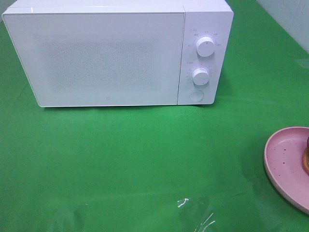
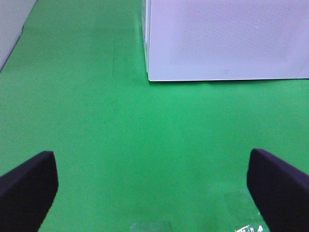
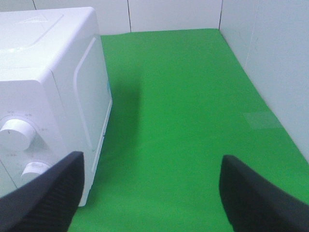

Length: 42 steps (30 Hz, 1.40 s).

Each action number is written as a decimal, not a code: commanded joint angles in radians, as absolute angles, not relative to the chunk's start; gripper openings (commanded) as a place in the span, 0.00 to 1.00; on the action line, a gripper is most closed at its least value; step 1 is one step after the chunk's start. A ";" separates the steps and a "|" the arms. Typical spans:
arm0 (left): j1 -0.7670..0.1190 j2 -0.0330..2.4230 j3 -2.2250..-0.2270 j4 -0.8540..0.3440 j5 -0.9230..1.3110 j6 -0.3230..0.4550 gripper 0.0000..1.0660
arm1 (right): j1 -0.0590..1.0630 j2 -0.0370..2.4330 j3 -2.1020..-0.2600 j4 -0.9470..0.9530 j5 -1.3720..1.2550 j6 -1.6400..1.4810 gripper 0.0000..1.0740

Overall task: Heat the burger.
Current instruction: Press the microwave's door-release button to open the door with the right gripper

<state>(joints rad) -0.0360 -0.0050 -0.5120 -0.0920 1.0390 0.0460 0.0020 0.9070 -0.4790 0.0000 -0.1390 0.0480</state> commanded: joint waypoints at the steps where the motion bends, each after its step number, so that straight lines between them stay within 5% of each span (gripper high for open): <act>1: -0.032 -0.025 -0.510 -0.091 1.035 0.040 0.94 | 0.000 0.967 -0.460 0.000 -0.268 0.021 0.68; 12: -0.032 -0.025 -0.510 -0.091 1.035 0.040 0.94 | 0.028 1.067 -0.331 0.089 -0.617 -0.061 0.68; 29: -0.032 -0.025 -0.510 -0.091 1.035 0.040 0.94 | 0.476 1.295 -0.316 0.608 -0.908 -0.414 0.68; 42: -0.032 -0.025 -0.510 -0.091 1.035 0.040 0.94 | 0.710 1.486 -0.323 0.840 -1.084 -0.416 0.68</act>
<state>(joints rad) -0.0360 -0.0050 -0.5120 -0.0920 1.0390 0.0460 0.6750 1.4590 -0.3160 0.7940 -1.0420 -0.4060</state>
